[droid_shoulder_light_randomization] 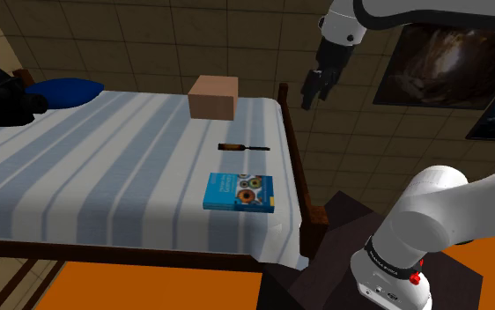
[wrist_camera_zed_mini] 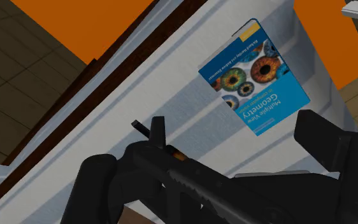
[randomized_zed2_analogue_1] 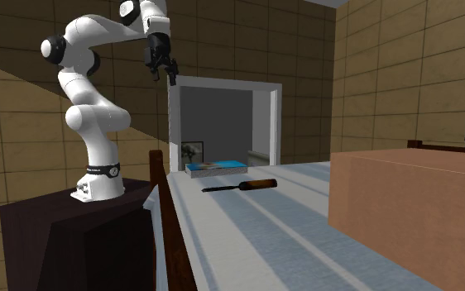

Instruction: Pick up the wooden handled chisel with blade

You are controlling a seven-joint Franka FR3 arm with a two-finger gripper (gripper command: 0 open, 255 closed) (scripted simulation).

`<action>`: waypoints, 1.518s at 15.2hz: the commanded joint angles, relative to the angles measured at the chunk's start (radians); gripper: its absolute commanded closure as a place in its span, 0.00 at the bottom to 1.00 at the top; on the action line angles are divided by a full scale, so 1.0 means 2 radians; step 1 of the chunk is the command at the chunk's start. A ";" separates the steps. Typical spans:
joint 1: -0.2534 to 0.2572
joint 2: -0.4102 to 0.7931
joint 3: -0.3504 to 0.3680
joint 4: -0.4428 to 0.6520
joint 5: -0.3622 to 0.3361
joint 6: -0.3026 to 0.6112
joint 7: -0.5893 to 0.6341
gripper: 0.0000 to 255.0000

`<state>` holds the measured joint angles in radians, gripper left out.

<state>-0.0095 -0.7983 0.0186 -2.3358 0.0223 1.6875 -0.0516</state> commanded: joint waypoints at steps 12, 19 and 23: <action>0.015 0.160 -0.031 -0.015 -0.034 0.169 -0.109 0.00; 0.023 0.286 -0.044 0.019 -0.047 0.258 -0.172 0.00; 0.025 0.362 -0.047 0.053 -0.052 0.300 -0.206 0.00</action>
<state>0.0393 -0.1098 -0.0745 -2.2455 -0.0786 2.2668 -0.4469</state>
